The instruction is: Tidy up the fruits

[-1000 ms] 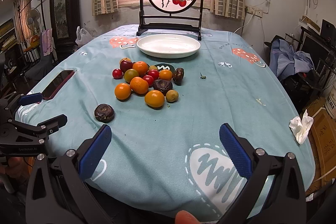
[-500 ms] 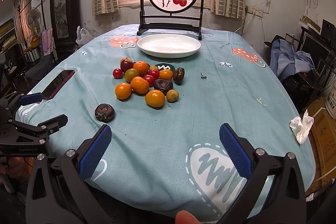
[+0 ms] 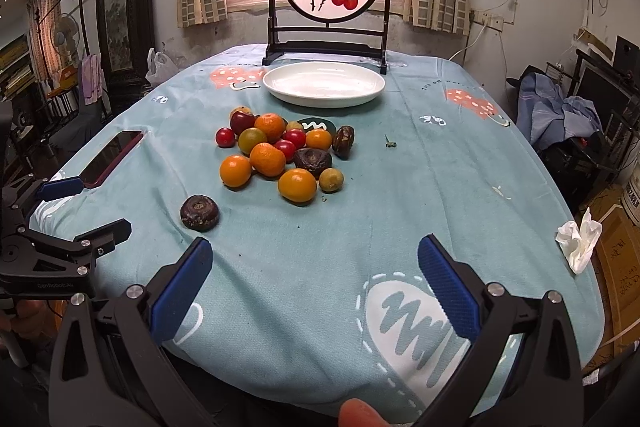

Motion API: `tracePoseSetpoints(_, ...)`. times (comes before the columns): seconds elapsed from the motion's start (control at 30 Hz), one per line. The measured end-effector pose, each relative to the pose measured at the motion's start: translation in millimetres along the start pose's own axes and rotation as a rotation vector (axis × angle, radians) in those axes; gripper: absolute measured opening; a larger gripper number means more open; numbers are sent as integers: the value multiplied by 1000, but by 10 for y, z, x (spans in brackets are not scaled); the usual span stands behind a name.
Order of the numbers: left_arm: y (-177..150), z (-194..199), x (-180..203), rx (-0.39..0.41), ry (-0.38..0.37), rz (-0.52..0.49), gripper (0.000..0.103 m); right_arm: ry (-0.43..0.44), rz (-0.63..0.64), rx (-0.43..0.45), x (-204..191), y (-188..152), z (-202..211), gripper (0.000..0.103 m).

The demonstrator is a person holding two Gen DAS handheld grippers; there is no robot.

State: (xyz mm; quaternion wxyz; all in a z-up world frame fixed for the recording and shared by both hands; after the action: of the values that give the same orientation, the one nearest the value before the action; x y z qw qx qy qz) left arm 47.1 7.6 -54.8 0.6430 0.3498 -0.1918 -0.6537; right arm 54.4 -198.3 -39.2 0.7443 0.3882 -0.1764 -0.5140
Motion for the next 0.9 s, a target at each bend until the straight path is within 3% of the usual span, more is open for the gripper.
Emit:
tracePoseSetpoints(0.33,-73,-250,-27,-52,-25,-1,101,31,16,-32,91,13,-261,102)
tracePoseSetpoints(0.57,-58,-415,-44,-36,-99,-20,100,88,13,-158,259,98,-850,66)
tracePoseSetpoints(0.63,-41,-462,-41,-42,-132,-15,96,123,8,-186,265,129,-987,59)
tracePoseSetpoints(0.7,-12,-505,-3,-50,-185,-15,85,173,13,-208,224,167,-1094,53)
tracePoseSetpoints(0.8,39,-595,93,-70,-246,-32,70,195,19,-232,178,198,-1221,53)
tracePoseSetpoints(0.9,88,-637,221,-66,-283,-60,69,200,-4,-245,197,226,-1319,53)
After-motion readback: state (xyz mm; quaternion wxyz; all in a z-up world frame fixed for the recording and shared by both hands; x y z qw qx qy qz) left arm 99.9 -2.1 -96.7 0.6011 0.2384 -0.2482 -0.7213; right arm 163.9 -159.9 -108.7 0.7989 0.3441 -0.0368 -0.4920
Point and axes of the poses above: each gripper's, at about its wrist camera, not at the fingertips, and z roughly against the way its jaws point, x to its right, y to its top, the point moved 6 cm from there along -z, roughly the way its jaws point, and after that the axes turned 11 degrees about y, right-handed, at the moved point
